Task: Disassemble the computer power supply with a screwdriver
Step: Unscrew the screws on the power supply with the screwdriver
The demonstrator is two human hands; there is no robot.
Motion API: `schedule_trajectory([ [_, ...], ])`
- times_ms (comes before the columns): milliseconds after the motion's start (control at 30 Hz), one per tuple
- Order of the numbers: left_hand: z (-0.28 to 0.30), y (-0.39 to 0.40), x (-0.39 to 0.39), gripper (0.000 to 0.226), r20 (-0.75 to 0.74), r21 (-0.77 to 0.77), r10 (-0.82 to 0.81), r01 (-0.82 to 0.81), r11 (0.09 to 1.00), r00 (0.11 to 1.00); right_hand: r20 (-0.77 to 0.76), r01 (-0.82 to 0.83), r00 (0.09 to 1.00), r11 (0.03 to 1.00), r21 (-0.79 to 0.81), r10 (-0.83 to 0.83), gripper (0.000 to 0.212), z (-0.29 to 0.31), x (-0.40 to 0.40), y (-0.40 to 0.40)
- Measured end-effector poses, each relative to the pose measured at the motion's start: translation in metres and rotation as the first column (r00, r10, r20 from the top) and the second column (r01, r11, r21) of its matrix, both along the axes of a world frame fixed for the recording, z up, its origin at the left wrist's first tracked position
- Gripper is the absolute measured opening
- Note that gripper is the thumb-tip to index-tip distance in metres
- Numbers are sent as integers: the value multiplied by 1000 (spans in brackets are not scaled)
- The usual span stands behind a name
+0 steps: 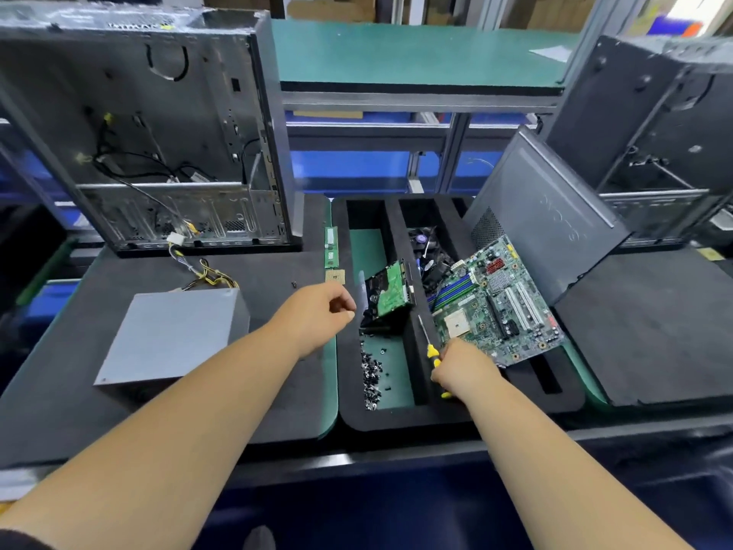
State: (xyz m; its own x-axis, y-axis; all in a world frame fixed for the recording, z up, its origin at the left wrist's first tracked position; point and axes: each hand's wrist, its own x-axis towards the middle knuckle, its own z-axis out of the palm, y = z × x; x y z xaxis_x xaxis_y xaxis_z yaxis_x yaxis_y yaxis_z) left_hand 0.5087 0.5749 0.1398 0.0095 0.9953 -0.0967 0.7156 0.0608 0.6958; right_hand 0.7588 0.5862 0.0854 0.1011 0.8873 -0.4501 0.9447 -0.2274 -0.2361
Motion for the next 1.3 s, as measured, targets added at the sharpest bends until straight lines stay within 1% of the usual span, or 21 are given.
schedule_trajectory([
  [267,4,-19,-7,12,16,22,73,-73,997,997,-10,-56,998,998,-21,55,31,0,2,4],
  [400,6,-27,-26,18,55,58,107,-110,992,993,5,-49,999,999,20,49,32,5,-1,7],
  [500,11,-29,-50,17,106,105,159,-170,980,982,-16,-25,1000,994,104,27,32,13,-9,8],
  [567,14,-31,-68,13,129,122,205,-221,968,970,-61,-25,998,988,155,35,28,20,-22,10],
  [633,16,-32,-86,12,166,122,242,-264,957,956,-140,-29,989,985,173,54,25,27,-42,10],
  [733,18,-37,-116,13,221,93,279,-305,948,934,-290,-28,954,987,159,74,18,36,-82,9],
  [833,16,-44,-152,20,285,102,311,-351,931,907,-398,-36,913,989,145,92,21,41,-132,4],
  [900,13,-48,-182,26,268,133,370,-414,901,890,-460,-24,885,993,119,77,24,42,-166,0],
  [967,6,-53,-213,35,228,134,465,-500,856,856,-480,-27,874,995,95,69,28,40,-198,-4],
  [1033,-3,-58,-241,51,204,79,558,-582,809,804,-489,-28,870,998,64,56,36,38,-228,-8],
  [1067,-7,-61,-253,57,212,18,592,-609,793,777,-499,-24,866,999,37,39,40,38,-241,-10],
  [1133,-16,-66,-268,67,255,-166,632,-611,774,732,-511,-15,860,1000,-23,1,51,40,-265,-13],
  [1200,-25,-70,-276,67,317,-348,638,-540,766,702,-537,10,842,996,-88,-56,56,38,-282,-15],
  [1267,-32,-72,-275,59,417,-451,616,-436,779,668,-597,71,784,980,-187,-171,63,33,-290,-16],
  [1300,-37,-72,-276,60,453,-481,599,-385,788,660,-606,94,765,968,-231,-219,67,30,-296,-16],
])
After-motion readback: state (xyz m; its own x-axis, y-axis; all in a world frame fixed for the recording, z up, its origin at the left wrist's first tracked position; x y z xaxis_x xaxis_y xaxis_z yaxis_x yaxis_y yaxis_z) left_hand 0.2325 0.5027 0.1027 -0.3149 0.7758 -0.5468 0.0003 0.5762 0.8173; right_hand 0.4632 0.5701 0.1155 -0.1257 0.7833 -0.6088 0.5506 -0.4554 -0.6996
